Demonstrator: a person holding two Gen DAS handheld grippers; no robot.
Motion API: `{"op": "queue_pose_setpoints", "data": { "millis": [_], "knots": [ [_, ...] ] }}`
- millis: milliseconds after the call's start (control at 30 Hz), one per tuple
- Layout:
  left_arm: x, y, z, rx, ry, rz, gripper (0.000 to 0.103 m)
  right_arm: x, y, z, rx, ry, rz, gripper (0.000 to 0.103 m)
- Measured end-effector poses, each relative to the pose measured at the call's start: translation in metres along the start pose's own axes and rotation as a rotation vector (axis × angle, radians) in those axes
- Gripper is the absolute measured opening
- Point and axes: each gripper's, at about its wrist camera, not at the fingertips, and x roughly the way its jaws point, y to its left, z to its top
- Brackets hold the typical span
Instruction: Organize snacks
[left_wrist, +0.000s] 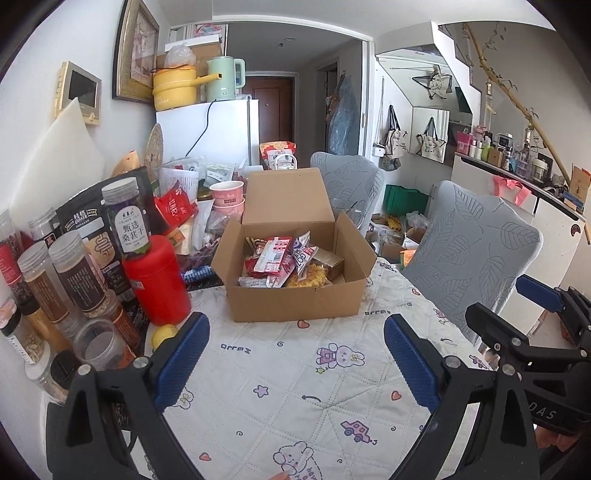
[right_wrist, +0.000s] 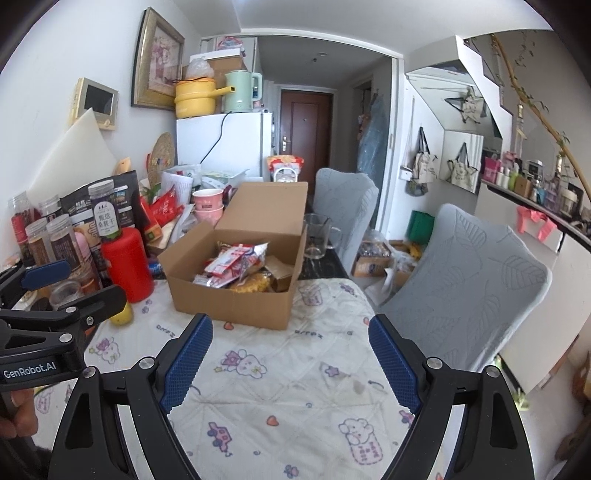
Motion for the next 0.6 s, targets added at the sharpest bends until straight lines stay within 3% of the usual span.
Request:
{"op": "queue_pose_setpoints", "data": {
  "millis": [600],
  "knots": [
    [-0.0015, 0.0059, -0.0044, -0.017, 0.012, 0.014, 0.097, 0.0042, -0.0017, -0.0046, 0.002, 0.014, 0.017, 0.087]
  ]
}}
